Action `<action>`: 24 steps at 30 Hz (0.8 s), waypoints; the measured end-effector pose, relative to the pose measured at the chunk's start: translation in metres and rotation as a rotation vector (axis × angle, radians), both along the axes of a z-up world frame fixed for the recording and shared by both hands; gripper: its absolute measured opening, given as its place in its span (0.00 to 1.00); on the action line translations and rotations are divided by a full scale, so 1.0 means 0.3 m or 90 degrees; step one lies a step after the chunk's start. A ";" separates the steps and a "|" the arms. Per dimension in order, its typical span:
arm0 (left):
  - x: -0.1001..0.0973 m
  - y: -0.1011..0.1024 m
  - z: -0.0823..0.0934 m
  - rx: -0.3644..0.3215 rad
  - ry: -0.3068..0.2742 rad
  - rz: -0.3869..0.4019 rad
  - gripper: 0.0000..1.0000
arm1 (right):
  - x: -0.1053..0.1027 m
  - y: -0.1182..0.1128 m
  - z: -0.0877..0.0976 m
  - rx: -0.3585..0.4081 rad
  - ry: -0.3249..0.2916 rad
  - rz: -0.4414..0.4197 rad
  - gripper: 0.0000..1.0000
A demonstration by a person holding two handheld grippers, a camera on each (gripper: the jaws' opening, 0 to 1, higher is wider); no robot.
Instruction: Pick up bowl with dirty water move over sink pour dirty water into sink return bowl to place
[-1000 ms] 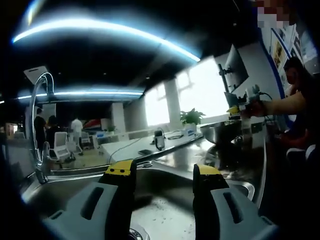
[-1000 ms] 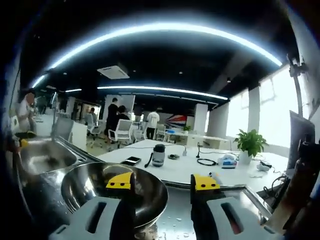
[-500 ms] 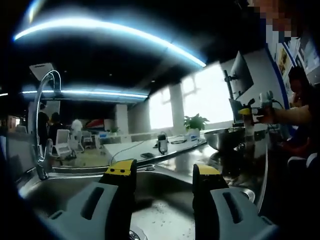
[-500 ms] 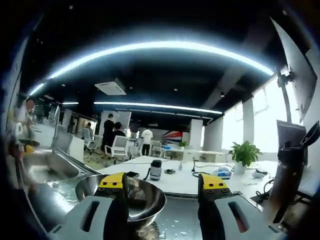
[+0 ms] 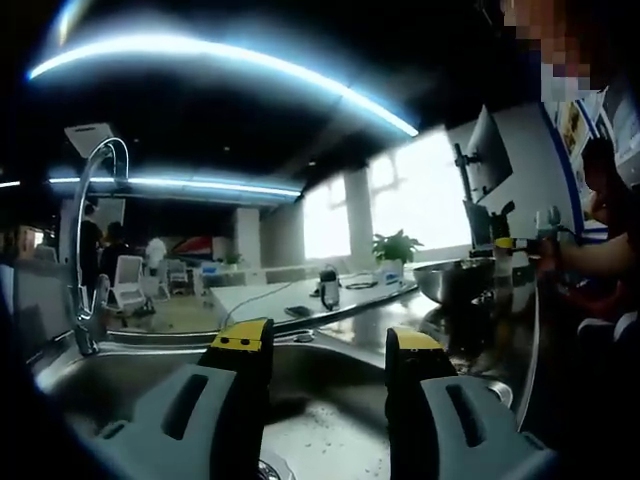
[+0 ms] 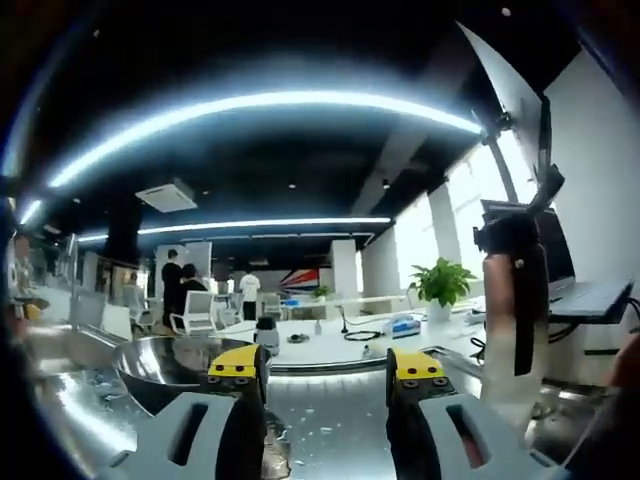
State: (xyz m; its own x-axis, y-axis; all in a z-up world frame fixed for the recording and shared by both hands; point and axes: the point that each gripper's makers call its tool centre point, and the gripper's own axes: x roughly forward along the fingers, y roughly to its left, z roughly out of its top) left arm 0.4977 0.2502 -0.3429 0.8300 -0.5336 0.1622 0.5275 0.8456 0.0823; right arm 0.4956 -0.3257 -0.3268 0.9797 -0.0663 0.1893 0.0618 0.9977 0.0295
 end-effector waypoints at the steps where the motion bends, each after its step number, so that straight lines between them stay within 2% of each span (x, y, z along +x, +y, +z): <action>1: 0.000 -0.002 -0.002 0.001 0.001 -0.001 0.39 | 0.001 0.001 -0.010 -0.013 0.004 0.001 0.42; 3: 0.002 -0.003 -0.005 0.003 0.004 -0.001 0.39 | 0.002 0.003 -0.020 -0.037 0.019 -0.001 0.37; 8: 0.008 -0.002 -0.010 -0.002 0.013 -0.001 0.39 | 0.006 -0.004 -0.009 -0.034 -0.002 -0.004 0.37; 15: 0.014 -0.001 -0.015 0.000 0.019 0.002 0.39 | 0.096 -0.029 -0.026 -0.051 0.025 -0.004 0.39; 17: 0.016 0.004 -0.014 -0.001 0.020 0.006 0.39 | 0.097 -0.029 -0.028 -0.037 0.028 -0.004 0.46; 19: 0.019 0.008 -0.013 -0.009 0.024 0.008 0.39 | 0.087 -0.030 -0.038 -0.041 0.019 -0.008 0.49; 22: 0.021 0.014 -0.010 -0.012 0.022 0.015 0.39 | 0.070 -0.061 -0.052 -0.055 0.030 -0.037 0.48; 24: 0.021 0.017 -0.005 -0.017 0.019 0.016 0.39 | 0.063 -0.069 -0.047 -0.060 0.025 -0.052 0.42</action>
